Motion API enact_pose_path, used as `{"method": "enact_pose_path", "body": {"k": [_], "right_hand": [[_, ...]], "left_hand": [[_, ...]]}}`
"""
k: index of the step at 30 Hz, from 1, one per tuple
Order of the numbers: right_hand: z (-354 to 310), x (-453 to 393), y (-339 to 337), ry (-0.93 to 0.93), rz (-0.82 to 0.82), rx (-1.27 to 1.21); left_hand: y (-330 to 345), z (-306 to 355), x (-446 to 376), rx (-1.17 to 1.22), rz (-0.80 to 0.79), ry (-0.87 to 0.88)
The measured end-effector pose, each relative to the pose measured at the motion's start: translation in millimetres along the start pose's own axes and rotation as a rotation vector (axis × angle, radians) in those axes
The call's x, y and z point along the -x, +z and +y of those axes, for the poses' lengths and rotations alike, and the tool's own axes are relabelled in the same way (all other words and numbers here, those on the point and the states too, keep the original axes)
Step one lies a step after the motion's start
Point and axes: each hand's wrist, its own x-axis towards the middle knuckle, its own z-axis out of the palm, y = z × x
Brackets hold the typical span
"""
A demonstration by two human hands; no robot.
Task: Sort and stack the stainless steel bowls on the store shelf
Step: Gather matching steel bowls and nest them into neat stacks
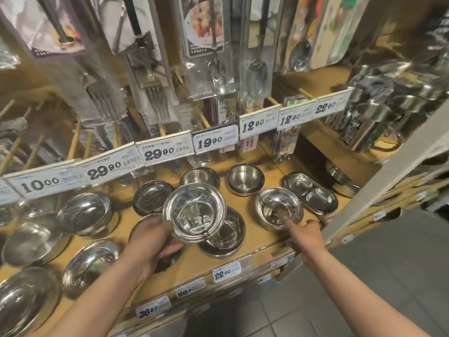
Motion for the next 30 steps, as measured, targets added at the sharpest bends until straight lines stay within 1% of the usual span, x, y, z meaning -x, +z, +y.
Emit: {"method": "enact_pose_path", "body": {"k": [5,7,9,11,13,15,18,22,25,30], "right_hand": [[3.9,-8.4,14.2,0.084,-0.037,-0.195],[2.0,-11.0,15.3,0.116,-0.036,-0.24],[-0.7,-12.3,12.9,0.125,-0.01,-0.243],[-3.1,-12.4,8.6,0.112,0.011,-0.208],[-7.0,-8.8,3.1,0.056,0.018,-0.179],[-13.8,-2.9,-1.1,-0.001,-0.007,-0.213],[-29.5,11.1,-2.3,-0.05,-0.114,-0.278],[-55.0,38.0,13.6,-0.052,-0.336,-0.267],[-68.2,58.5,38.3,-0.066,-0.488,-0.225],[-81.2,95.3,90.6,-0.096,-0.749,-0.145]], "left_hand": [[-13.3,-3.4,-1.8,-0.017,0.001,-0.012],[-20.9,-7.6,-3.2,-0.021,0.007,-0.026],[-27.0,-10.7,-3.5,0.021,0.047,-0.046],[-31.2,-12.4,-2.9,0.066,0.076,-0.054],[-34.7,-12.0,-1.3,0.086,0.082,-0.053],[-39.8,-10.4,-0.4,0.094,0.085,-0.051],[-50.0,-7.5,-0.1,0.108,0.119,-0.055],[-68.8,-7.4,3.4,0.191,0.177,-0.07],[-89.9,-12.9,9.6,0.24,0.201,-0.054],[-139.1,-28.3,31.8,0.261,0.302,-0.034]]}}
